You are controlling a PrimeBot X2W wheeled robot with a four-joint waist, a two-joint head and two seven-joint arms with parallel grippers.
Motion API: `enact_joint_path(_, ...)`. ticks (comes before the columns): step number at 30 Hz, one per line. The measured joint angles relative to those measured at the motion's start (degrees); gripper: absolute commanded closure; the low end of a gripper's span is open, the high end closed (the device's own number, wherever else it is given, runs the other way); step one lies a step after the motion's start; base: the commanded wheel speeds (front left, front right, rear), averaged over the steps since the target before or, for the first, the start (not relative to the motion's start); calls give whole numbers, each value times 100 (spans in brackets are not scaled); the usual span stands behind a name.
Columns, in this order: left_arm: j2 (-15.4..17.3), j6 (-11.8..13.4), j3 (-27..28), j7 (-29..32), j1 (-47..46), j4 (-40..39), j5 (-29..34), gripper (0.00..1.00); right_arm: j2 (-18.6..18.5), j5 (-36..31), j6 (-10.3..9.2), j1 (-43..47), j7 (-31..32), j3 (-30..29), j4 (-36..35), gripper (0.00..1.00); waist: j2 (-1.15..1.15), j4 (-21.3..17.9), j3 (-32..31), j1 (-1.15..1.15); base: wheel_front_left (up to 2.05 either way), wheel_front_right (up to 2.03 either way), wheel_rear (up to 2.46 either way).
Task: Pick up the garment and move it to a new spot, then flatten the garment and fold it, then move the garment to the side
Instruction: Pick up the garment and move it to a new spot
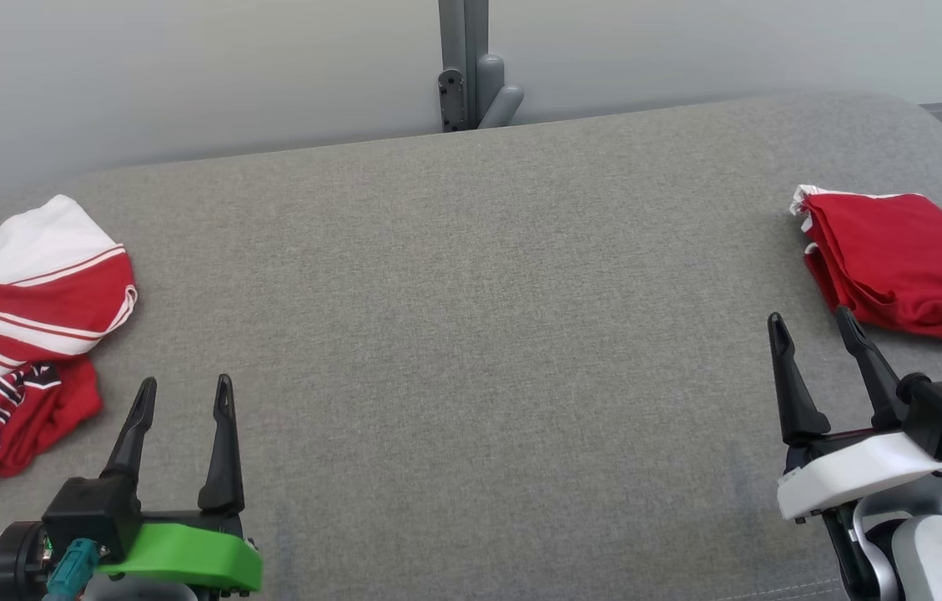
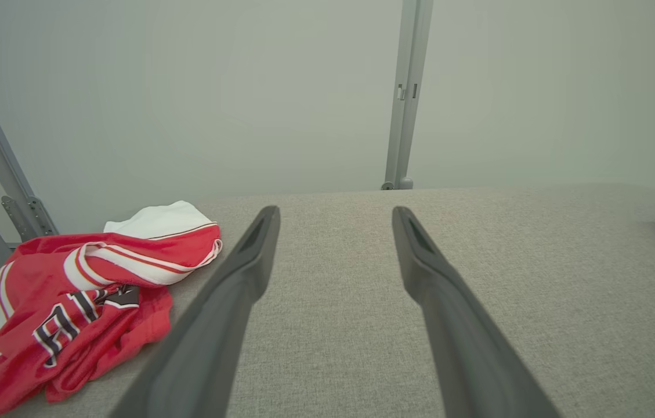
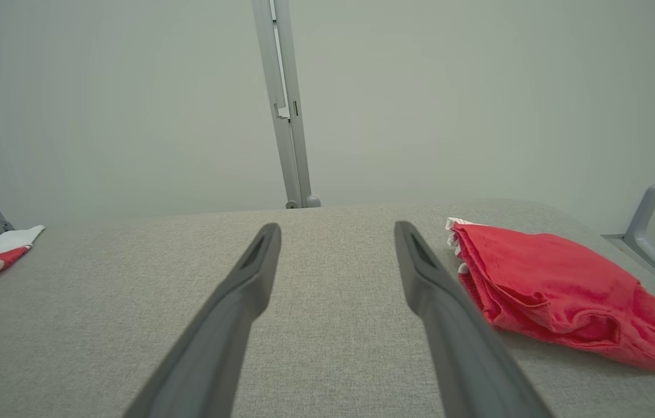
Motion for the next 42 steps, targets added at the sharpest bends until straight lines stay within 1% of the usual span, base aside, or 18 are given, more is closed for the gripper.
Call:
enact_joint_path(4, -10, 14, 37, -62, -59, -3, -58, 0, -10, -1, 0, -7, 3, 12, -60, 0, 0, 129, 22, 0, 0, 0, 0)
enact_joint_path(8, -44, 22, 96, -178, -218, 24, -131, 0, -10, -11, -1, -35, 57, 89, -185, 0, 0, 358, 62, 0, 0, 0, 0)
enact_joint_path(18, -52, -12, 322, -435, -366, 205, -300, 0, -2, -9, -1, -272, 188, 398, -337, 0, 0, 1177, 178, 0, 0, 0, 0)
enact_joint_path(23, -37, -114, 349, -514, -392, 291, -353, 0, 41, 13, -1, -310, 230, 474, -359, 0, 0, 1571, 208, 0, 0, 0, 0)
enact_joint_path(27, -33, -155, 365, -556, -408, 321, -354, 0, 34, 23, -1, -311, 234, 481, -354, 0, 0, 1793, 216, 0, 0, 0, 0)
enact_joint_path(32, -33, -163, 361, -582, -426, 353, -360, 0, 31, 31, -1, -310, 234, 480, -347, 0, 0, 1905, 202, 0, 0, 0, 0)
enact_joint_path(42, -24, -162, 354, -590, -426, 385, -437, 0, 79, 52, -1, -294, 235, 508, -316, 0, 0, 1830, 160, 0, 0, 0, 0)
